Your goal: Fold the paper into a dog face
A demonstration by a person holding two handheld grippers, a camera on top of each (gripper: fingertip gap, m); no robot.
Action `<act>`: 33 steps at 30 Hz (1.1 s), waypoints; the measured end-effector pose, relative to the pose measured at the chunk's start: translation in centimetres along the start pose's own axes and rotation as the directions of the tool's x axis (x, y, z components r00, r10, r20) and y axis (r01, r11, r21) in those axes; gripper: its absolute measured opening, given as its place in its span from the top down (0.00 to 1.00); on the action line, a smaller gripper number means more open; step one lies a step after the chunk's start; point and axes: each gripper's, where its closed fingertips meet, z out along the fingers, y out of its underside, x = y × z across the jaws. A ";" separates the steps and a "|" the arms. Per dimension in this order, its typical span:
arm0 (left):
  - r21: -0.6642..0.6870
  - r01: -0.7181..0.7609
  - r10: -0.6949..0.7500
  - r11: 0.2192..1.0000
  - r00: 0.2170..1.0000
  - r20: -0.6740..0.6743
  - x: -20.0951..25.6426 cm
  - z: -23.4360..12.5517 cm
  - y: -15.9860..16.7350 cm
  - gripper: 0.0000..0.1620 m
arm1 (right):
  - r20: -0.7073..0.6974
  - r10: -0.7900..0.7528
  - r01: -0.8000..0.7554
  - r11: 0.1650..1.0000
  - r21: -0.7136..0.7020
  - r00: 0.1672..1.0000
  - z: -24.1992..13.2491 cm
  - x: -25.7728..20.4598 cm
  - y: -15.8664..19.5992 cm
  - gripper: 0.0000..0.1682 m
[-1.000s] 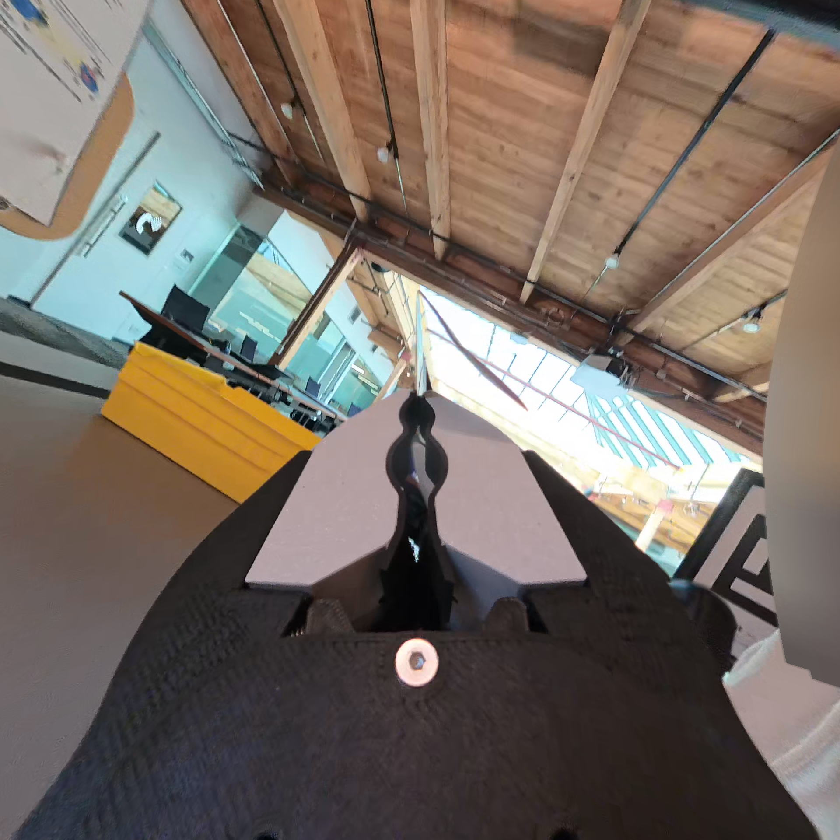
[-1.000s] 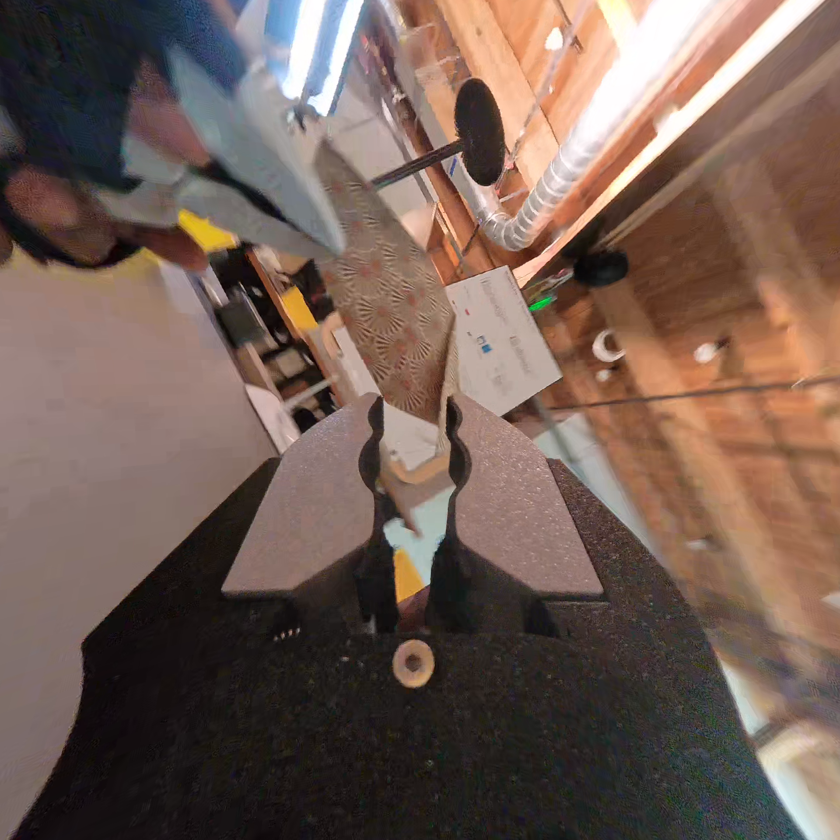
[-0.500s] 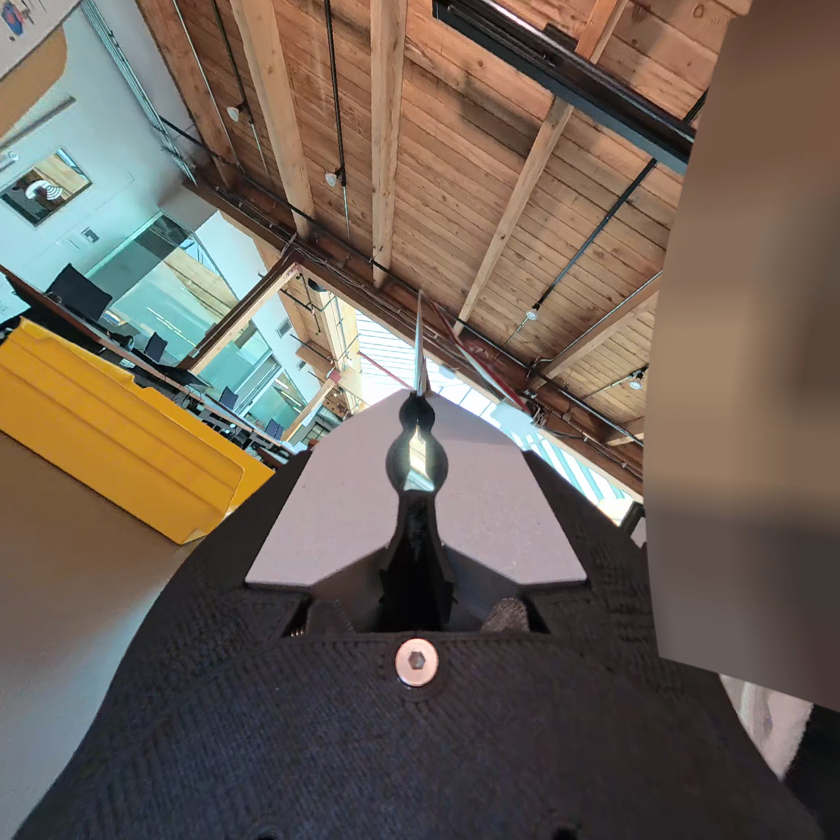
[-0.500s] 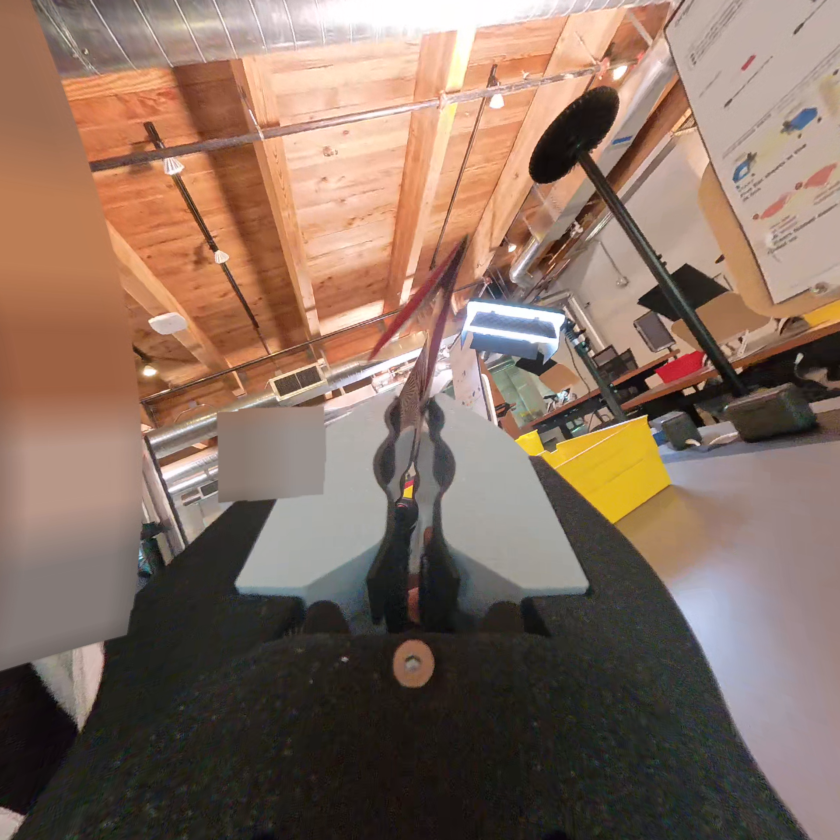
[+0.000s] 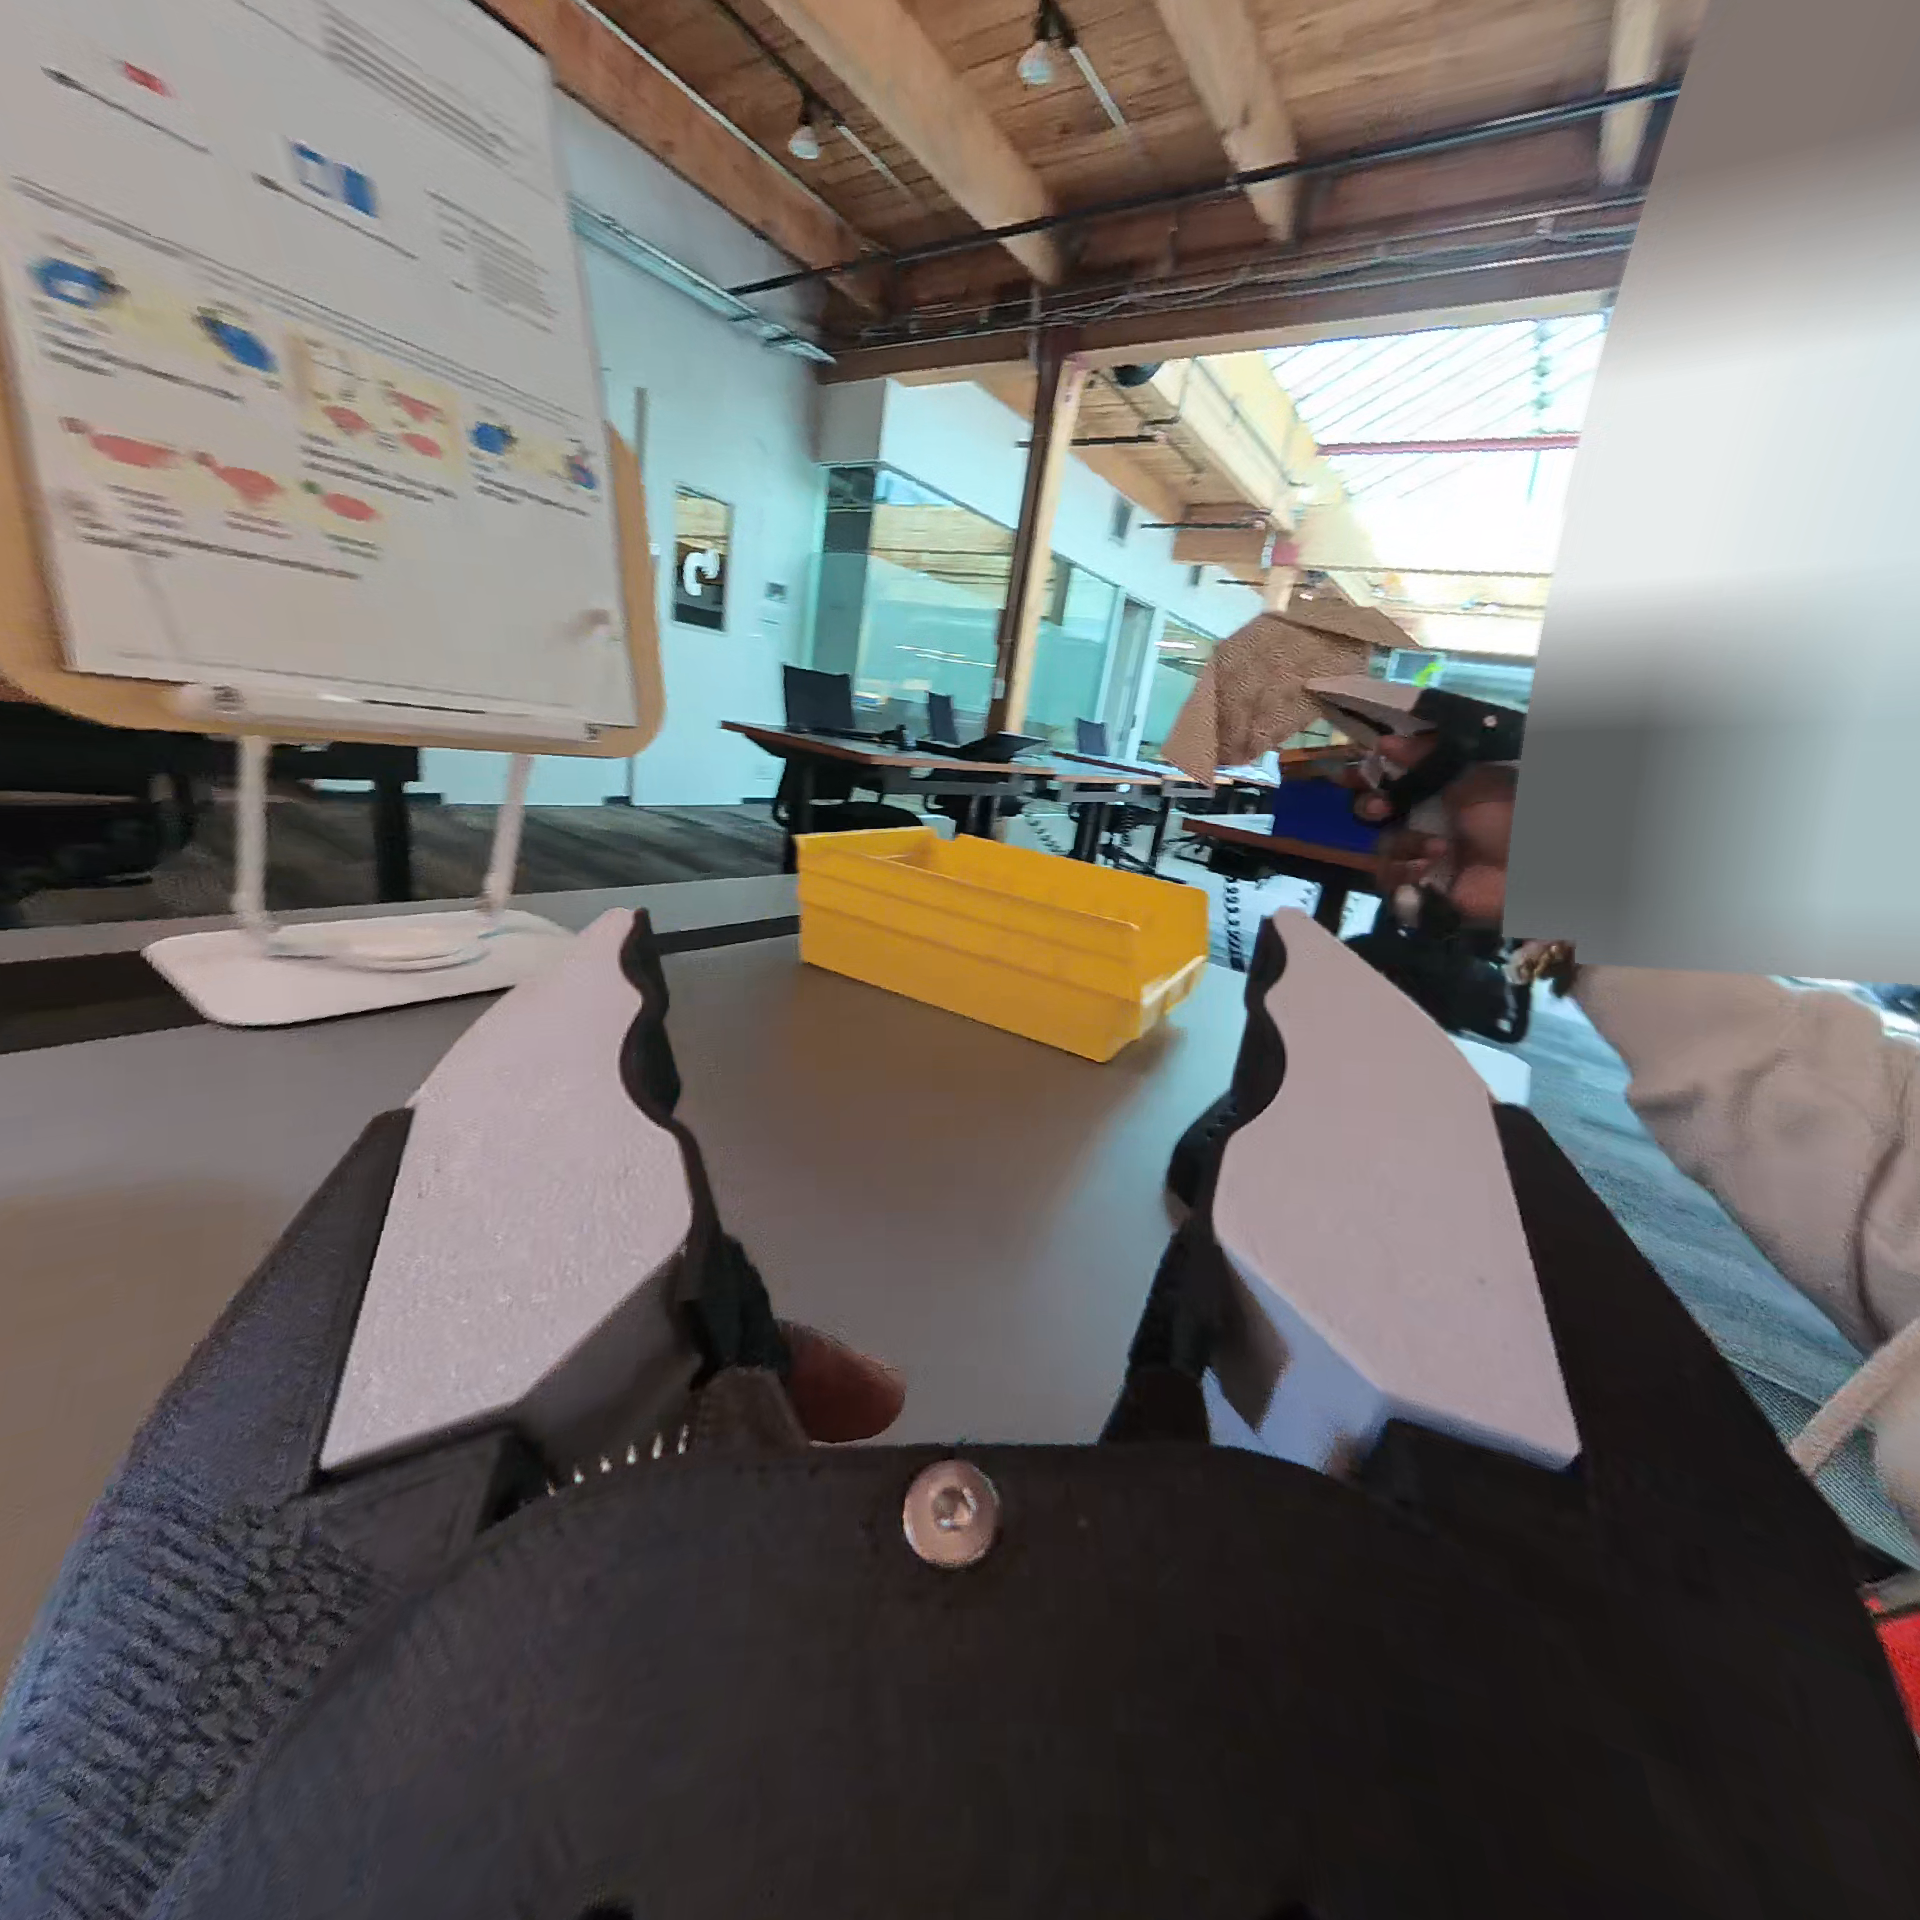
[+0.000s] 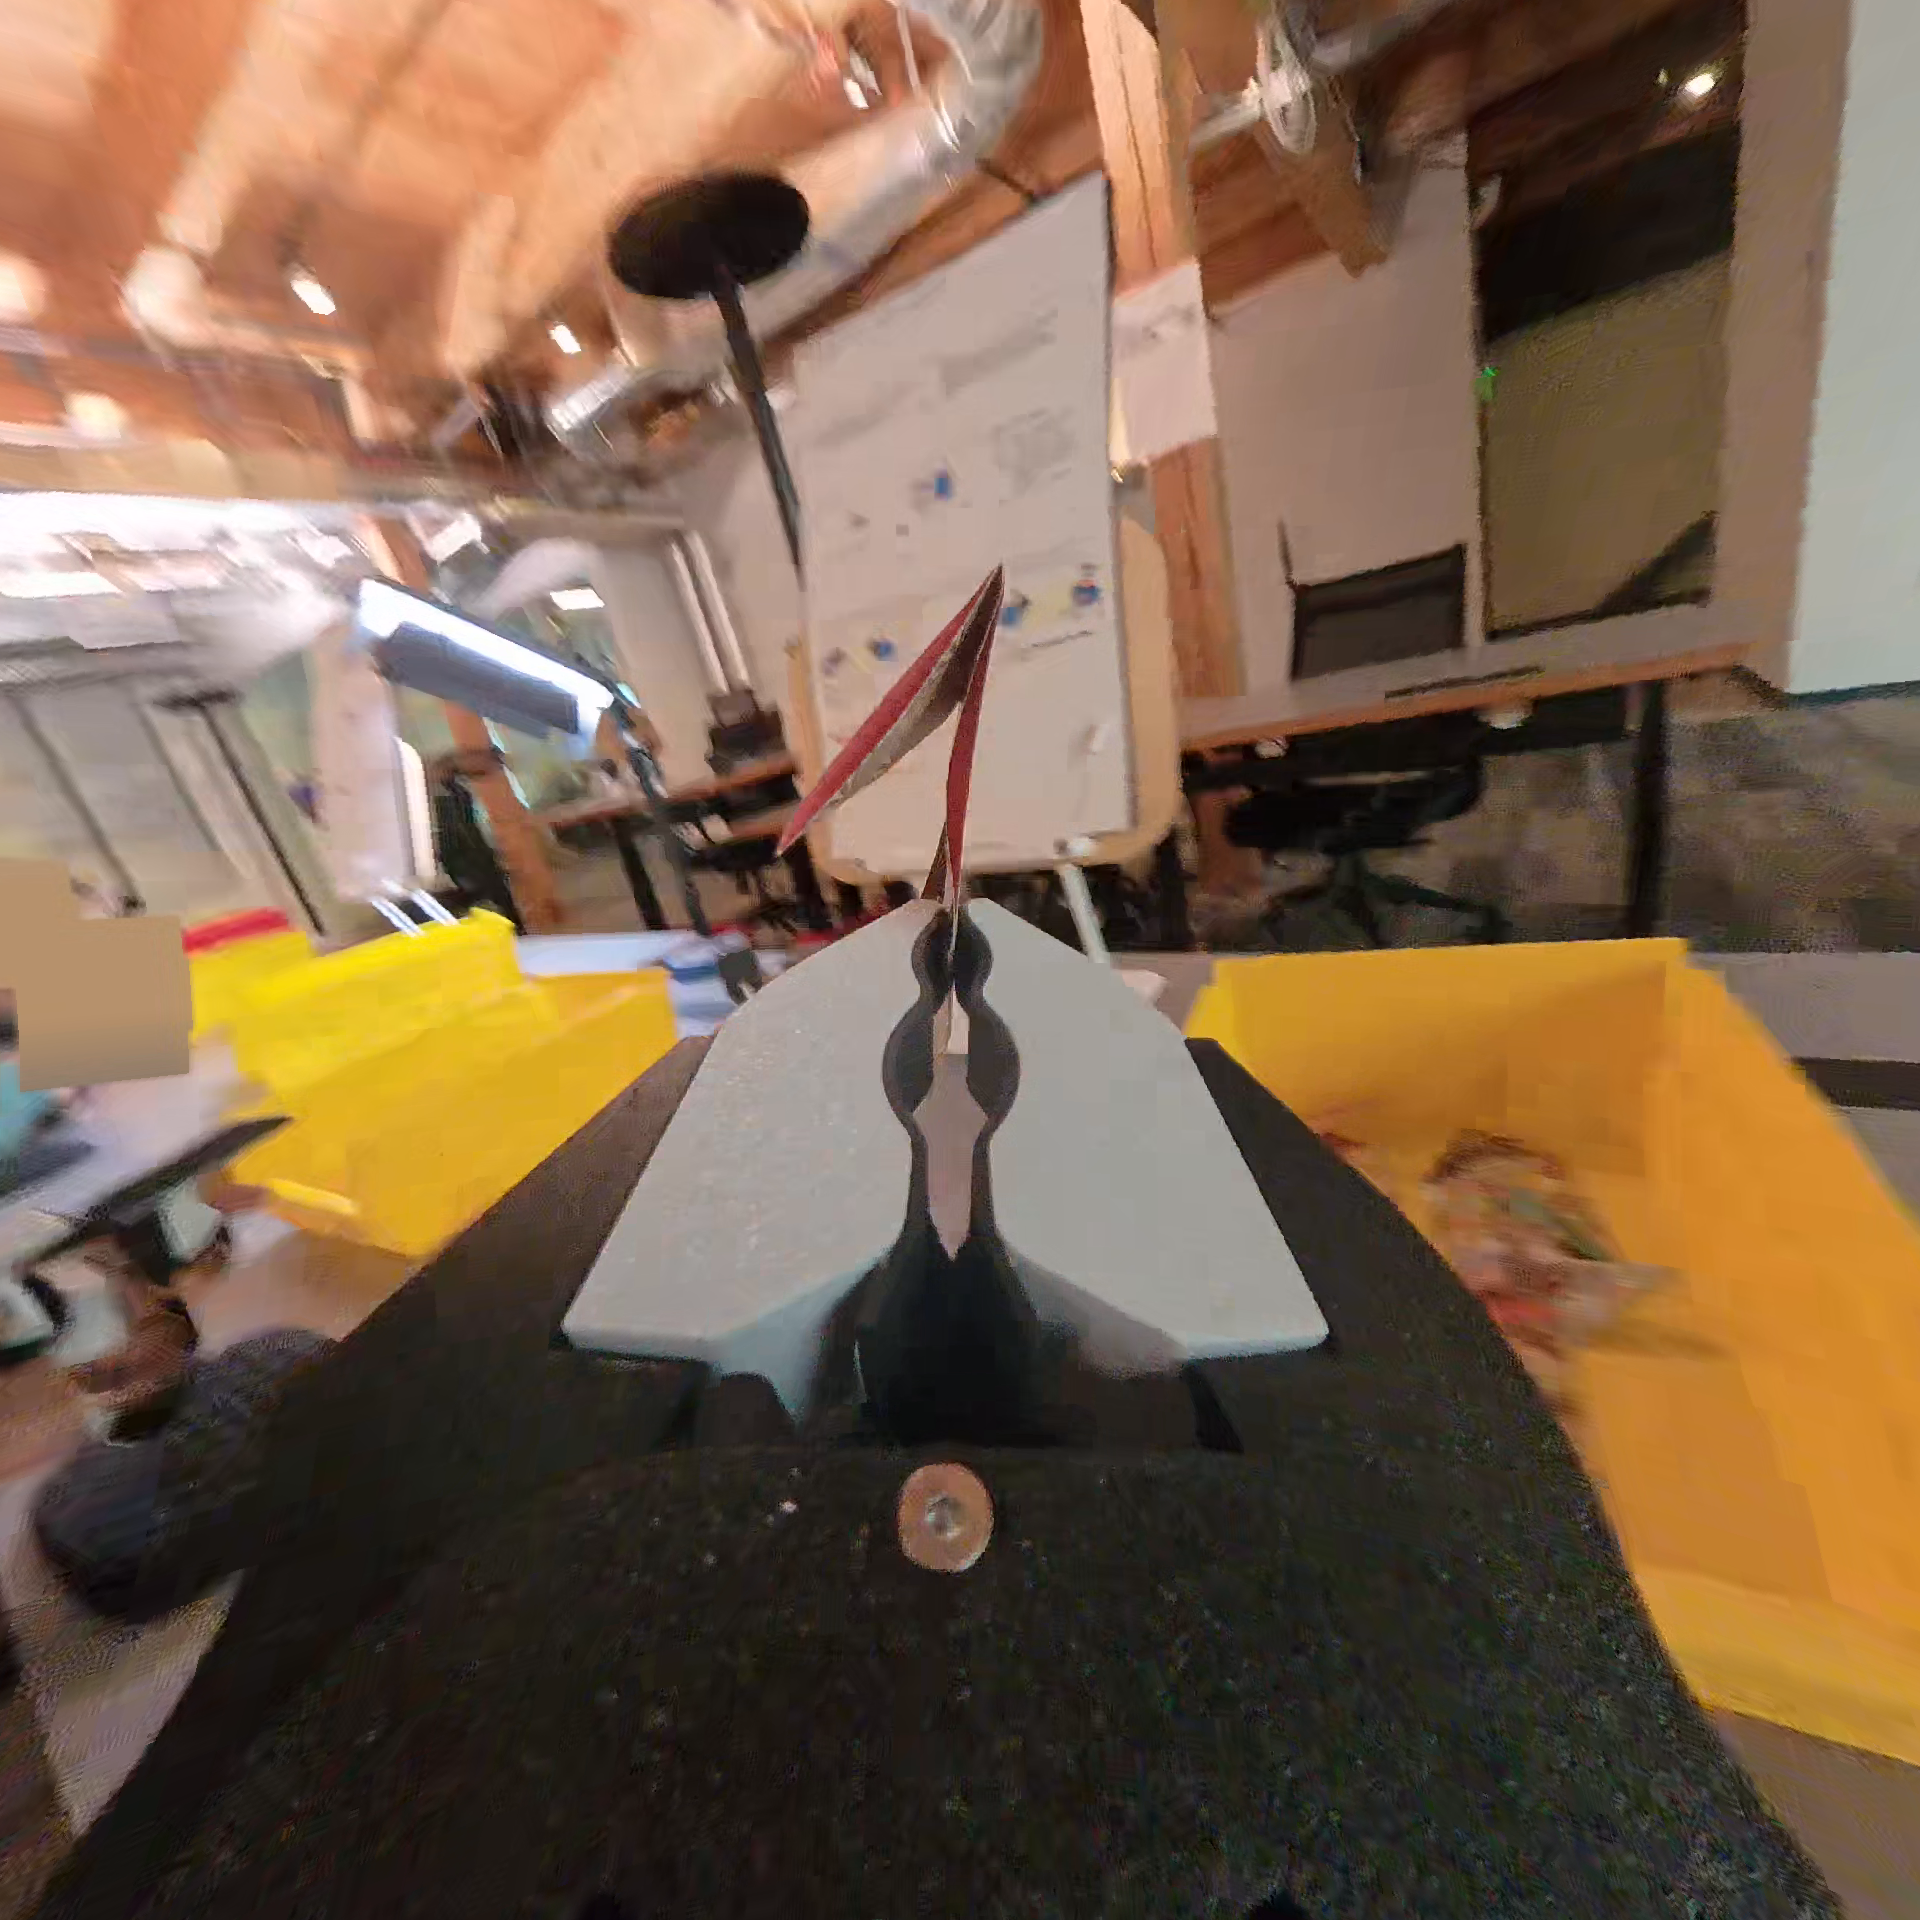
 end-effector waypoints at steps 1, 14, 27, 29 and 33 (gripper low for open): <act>0.012 0.007 -0.007 1.000 1.000 0.024 -0.7 -0.4 -0.3 0.35 | -0.030 -0.065 0.062 0.993 -0.100 0.997 0.1 2.5 -0.5 1.00; 0.058 -0.089 0.081 0.994 0.988 0.135 -2.9 1.9 -2.3 0.38 | 0.282 0.354 0.176 0.303 -0.937 0.892 5.9 12.9 12.5 1.00; -0.019 -0.132 0.133 0.991 0.979 0.157 -3.4 3.7 -1.7 0.39 | 0.035 0.404 0.110 -0.163 -0.981 0.914 5.1 16.1 21.9 0.88; -0.030 -0.147 0.150 0.989 0.978 0.148 -3.3 3.9 -1.7 0.39 | 0.063 0.338 0.108 -0.118 -0.987 0.939 5.8 16.4 21.0 0.81; -0.042 -0.167 0.172 0.985 0.976 0.134 -3.2 3.9 -1.7 0.39 | 0.188 0.138 0.195 -0.035 -0.980 0.972 7.0 16.4 18.1 0.55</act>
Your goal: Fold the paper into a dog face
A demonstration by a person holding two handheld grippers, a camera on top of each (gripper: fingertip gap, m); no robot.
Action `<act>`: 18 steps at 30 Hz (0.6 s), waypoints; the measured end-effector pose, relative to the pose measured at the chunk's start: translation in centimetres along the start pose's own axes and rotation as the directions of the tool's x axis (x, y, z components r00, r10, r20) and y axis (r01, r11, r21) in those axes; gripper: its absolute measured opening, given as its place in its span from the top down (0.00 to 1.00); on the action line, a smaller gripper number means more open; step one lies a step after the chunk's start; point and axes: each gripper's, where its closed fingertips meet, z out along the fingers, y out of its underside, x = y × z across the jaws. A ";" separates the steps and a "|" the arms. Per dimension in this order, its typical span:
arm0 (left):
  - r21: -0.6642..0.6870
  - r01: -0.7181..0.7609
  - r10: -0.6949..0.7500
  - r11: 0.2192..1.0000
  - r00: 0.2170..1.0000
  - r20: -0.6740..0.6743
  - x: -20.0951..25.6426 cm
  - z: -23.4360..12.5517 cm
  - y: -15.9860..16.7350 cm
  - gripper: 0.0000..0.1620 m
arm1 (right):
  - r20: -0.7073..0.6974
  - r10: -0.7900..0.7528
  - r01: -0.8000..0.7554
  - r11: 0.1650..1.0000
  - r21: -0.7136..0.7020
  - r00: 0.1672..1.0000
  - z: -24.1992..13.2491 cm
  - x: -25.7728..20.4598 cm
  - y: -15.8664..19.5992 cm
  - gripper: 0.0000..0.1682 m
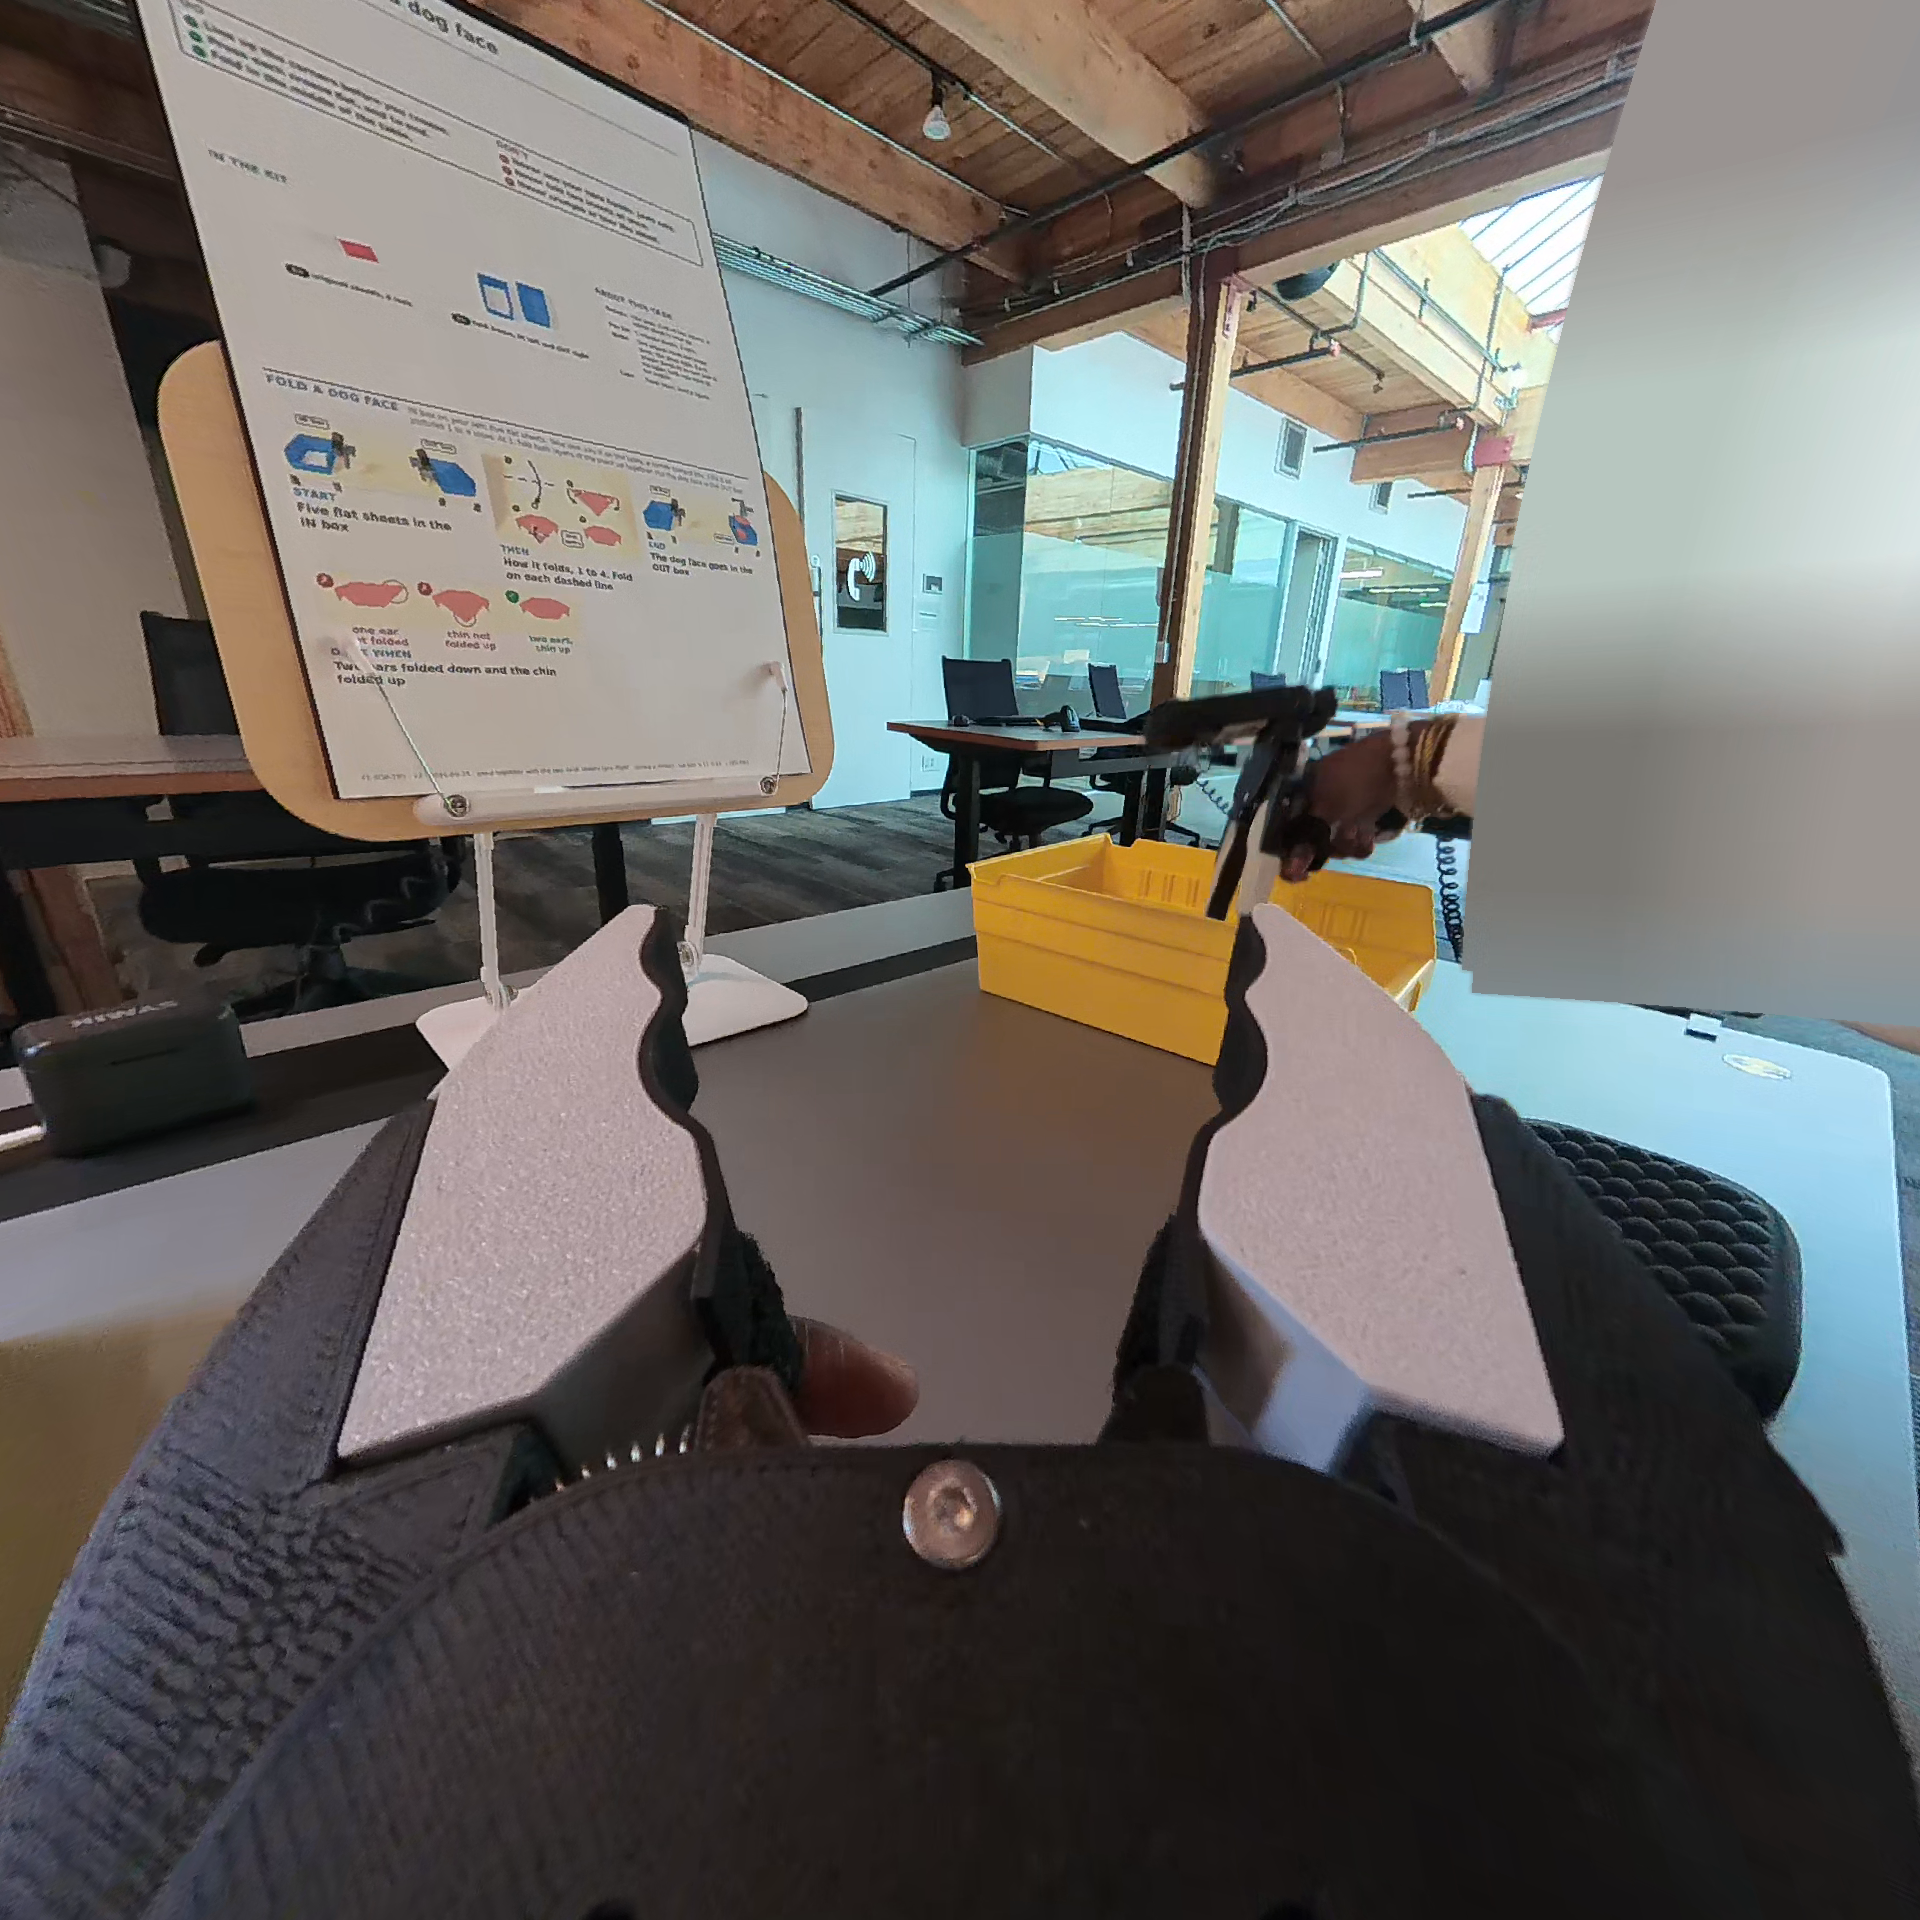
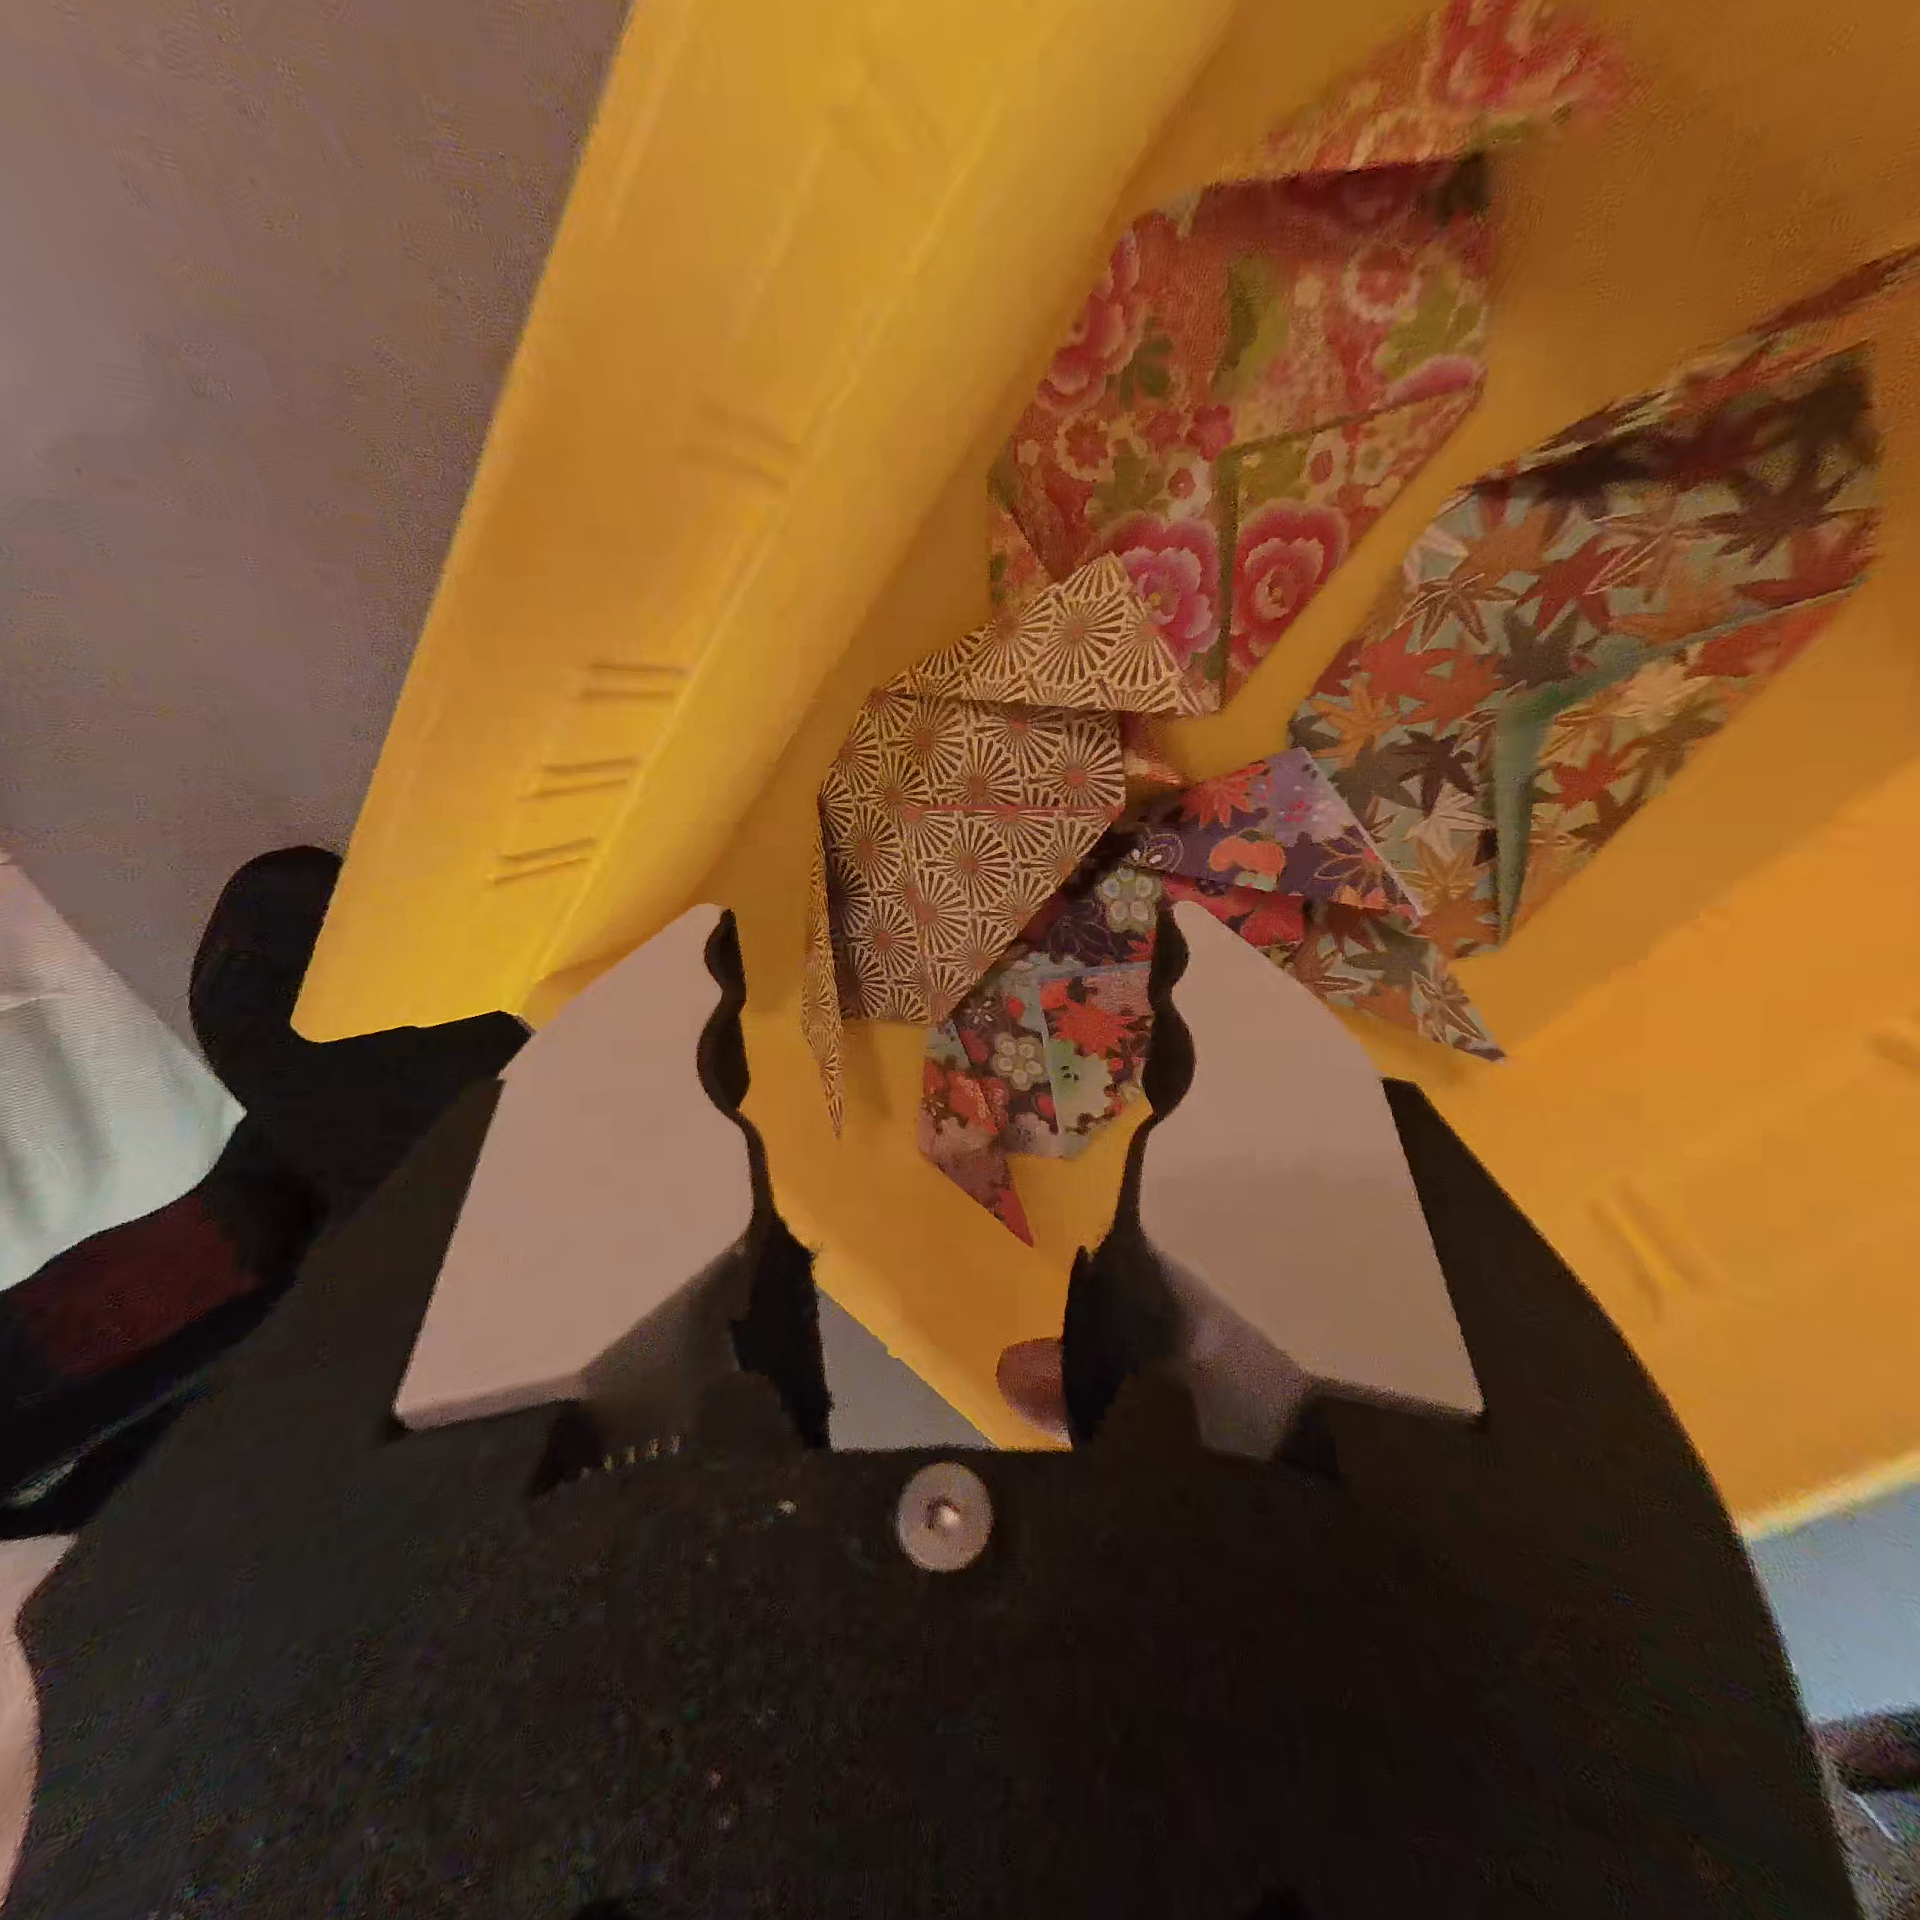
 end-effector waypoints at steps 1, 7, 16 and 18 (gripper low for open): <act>0.000 -0.005 0.005 1.000 1.000 -0.003 0.0 -0.1 -0.1 0.39 | -0.057 -0.019 0.021 0.999 0.028 0.998 -0.9 -0.2 -0.3 0.53; -0.066 -0.068 0.072 0.995 0.996 0.050 -1.3 -2.1 -0.2 0.36 | -0.521 -0.125 0.484 0.594 0.642 0.845 -12.1 -9.5 -6.5 0.37; 0.022 -0.131 0.123 0.991 0.967 0.223 -5.4 -7.8 -3.5 0.27 | -0.495 0.099 0.503 -0.089 0.860 0.863 -12.7 -24.1 -1.2 0.12; 0.032 -0.220 0.201 0.975 0.935 0.293 -7.1 -9.6 -4.4 0.27 | -0.459 0.144 0.475 -0.106 0.874 0.877 -9.9 -24.2 -0.5 0.12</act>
